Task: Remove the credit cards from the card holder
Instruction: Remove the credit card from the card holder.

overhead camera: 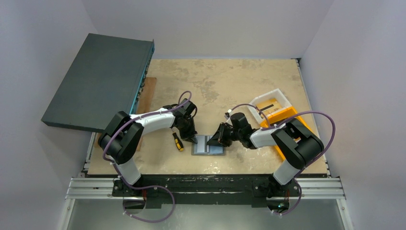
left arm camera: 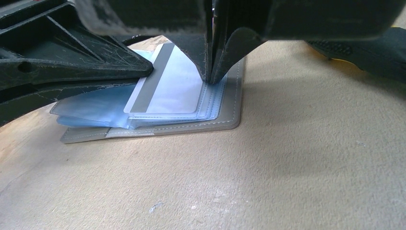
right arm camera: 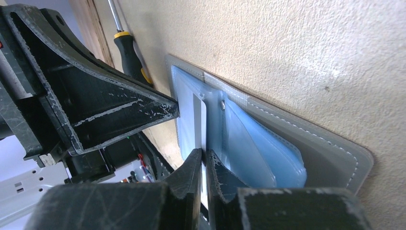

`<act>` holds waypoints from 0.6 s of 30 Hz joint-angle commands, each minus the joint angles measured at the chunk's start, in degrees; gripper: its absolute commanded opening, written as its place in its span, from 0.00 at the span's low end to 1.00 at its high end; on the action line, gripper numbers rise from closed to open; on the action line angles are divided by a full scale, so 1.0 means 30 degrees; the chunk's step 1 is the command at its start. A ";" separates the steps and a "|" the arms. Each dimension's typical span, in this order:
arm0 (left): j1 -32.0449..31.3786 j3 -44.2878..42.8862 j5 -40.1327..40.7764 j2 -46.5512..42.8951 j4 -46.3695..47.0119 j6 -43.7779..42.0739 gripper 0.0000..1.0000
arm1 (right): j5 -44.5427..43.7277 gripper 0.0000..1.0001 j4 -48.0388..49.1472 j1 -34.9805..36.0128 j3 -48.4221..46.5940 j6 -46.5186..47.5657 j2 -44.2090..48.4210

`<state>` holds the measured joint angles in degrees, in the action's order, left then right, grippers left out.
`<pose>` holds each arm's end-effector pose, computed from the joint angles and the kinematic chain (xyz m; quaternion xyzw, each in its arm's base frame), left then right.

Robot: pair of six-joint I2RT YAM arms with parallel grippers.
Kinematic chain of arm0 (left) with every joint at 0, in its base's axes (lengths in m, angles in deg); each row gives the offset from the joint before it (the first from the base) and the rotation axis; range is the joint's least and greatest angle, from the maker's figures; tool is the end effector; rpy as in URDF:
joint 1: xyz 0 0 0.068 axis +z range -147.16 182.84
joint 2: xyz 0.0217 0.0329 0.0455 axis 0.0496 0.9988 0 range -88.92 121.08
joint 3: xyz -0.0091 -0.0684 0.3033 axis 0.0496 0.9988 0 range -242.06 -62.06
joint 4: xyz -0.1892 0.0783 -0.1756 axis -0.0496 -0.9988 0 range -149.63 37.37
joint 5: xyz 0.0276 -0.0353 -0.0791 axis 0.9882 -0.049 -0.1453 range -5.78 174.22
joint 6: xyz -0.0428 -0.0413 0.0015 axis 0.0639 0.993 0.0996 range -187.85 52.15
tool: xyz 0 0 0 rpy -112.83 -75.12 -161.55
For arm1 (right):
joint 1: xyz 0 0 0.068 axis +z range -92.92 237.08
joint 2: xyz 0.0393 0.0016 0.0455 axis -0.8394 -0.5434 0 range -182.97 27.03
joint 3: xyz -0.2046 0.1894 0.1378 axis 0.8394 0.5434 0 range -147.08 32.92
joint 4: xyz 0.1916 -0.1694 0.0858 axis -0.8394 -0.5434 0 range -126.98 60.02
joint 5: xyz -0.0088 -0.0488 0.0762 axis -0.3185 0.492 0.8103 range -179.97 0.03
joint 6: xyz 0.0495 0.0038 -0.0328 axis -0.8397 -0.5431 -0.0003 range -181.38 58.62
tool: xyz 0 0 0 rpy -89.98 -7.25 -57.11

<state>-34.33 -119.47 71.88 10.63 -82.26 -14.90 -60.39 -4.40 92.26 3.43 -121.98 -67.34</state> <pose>0.2617 -0.2099 0.1761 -0.1178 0.9747 -0.1864 0.0361 0.2262 0.1857 0.1408 0.0857 0.8764 0.4618 0.1064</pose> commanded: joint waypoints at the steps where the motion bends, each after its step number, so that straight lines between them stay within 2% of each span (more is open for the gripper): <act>1: -0.0122 0.0459 0.1541 0.0911 -0.0641 -0.0149 0.00 | -0.0447 0.02 -0.0744 -0.0069 -0.0016 0.0586 0.0733; 18: 0.0108 0.0678 0.1870 0.0926 -0.0726 -0.0033 0.00 | -0.2607 0.00 -0.3908 -0.0856 0.0397 0.1870 0.2112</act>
<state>-34.30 -119.47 72.17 10.89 -82.17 -14.83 -64.98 -12.40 90.38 4.06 -118.83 -62.64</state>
